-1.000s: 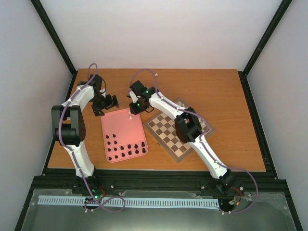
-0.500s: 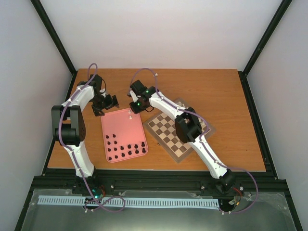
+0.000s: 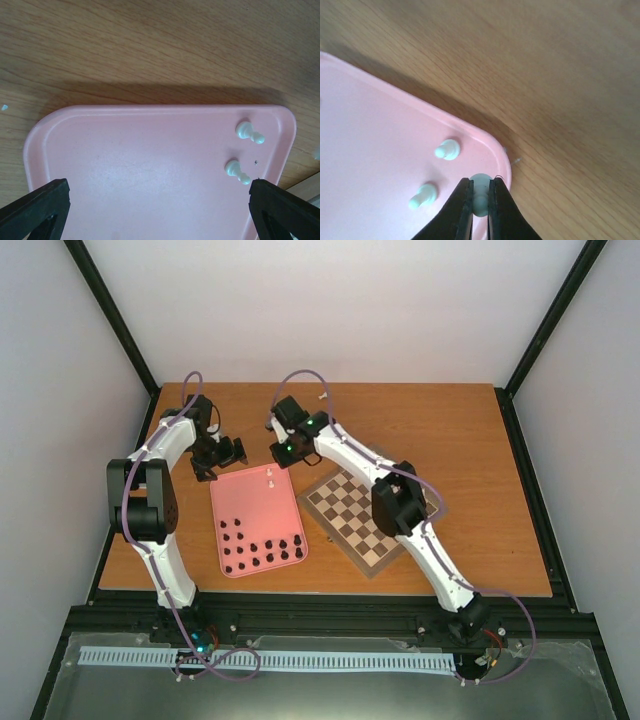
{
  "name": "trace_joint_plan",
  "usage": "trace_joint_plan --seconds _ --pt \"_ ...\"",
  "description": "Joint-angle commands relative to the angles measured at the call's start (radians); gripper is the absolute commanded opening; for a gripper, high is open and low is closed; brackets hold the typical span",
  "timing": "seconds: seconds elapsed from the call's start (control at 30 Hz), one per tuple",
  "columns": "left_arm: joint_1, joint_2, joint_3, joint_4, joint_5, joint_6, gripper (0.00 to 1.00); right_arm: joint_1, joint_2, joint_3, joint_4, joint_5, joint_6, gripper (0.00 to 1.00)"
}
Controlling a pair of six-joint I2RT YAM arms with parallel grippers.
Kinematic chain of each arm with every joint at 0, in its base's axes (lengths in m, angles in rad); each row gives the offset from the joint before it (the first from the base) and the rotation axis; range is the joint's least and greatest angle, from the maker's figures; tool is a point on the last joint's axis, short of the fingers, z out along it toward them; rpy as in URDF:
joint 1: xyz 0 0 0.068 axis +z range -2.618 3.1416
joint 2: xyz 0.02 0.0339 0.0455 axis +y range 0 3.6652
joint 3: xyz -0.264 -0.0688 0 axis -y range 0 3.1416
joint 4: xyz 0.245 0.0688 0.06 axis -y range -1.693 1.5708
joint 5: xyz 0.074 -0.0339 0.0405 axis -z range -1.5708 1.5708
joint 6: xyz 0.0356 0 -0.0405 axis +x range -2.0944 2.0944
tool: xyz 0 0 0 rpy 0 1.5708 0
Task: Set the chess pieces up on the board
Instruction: Pick up the chess piece from the storage box, then place the chess piece on the chessboard.
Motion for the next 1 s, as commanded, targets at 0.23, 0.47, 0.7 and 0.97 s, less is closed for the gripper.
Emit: trace_joint_plan --seconds 0.23,0.47,0.7,0.97 --pt "-0.005 -0.016 0.017 0.003 0.005 0.009 1.00 -0.023 -0.485 -0.463 0.016 0.135 0.026 0.03" --pt "-0.006 -0.006 0.041 -0.009 0.001 0.011 1.00 -0.145 -0.808 -0.946 0.052 0.167 0.092 0.03" --pt "-0.006 -0.005 0.047 -0.009 0.001 0.009 1.00 -0.262 -1.001 -1.272 0.096 0.163 0.128 0.03" --pt "-0.010 -0.007 0.043 -0.011 -0.005 0.011 1.00 -0.351 -0.973 -1.346 0.144 0.177 0.108 0.03"
